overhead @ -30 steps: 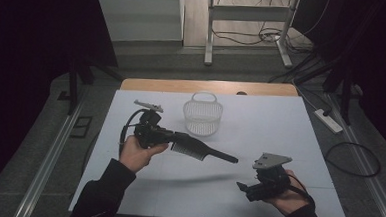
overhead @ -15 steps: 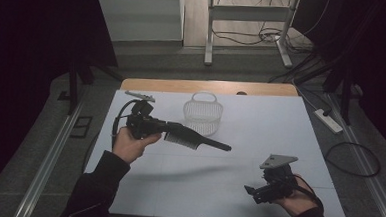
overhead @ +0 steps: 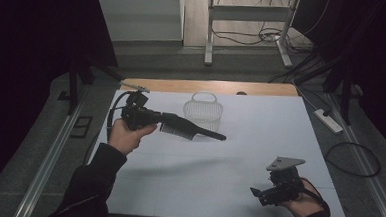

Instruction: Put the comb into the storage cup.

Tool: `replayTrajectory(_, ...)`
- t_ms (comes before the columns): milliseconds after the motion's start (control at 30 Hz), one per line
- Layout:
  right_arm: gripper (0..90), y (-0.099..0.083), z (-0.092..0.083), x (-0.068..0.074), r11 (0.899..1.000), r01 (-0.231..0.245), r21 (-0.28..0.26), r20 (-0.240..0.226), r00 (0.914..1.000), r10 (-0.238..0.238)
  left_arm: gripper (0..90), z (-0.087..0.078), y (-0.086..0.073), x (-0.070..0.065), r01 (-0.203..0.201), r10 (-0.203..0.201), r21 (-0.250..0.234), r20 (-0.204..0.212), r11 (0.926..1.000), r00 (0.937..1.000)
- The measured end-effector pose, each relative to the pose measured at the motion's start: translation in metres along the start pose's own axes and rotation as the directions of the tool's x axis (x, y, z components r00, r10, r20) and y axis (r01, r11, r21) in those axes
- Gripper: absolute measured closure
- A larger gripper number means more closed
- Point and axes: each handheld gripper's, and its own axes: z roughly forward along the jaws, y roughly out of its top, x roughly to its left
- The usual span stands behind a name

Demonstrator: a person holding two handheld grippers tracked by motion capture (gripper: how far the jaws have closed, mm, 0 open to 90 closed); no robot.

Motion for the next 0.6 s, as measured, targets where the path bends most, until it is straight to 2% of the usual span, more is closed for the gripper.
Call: replayTrajectory(600,0.0,-0.016,-0.013,-0.011,0.997,-0.078,-0.004,0.032,0.9965,0.078,84.3,-0.018,0.021,0.011,0.04,-0.042,-0.039,-0.059,0.9984,0.9974)
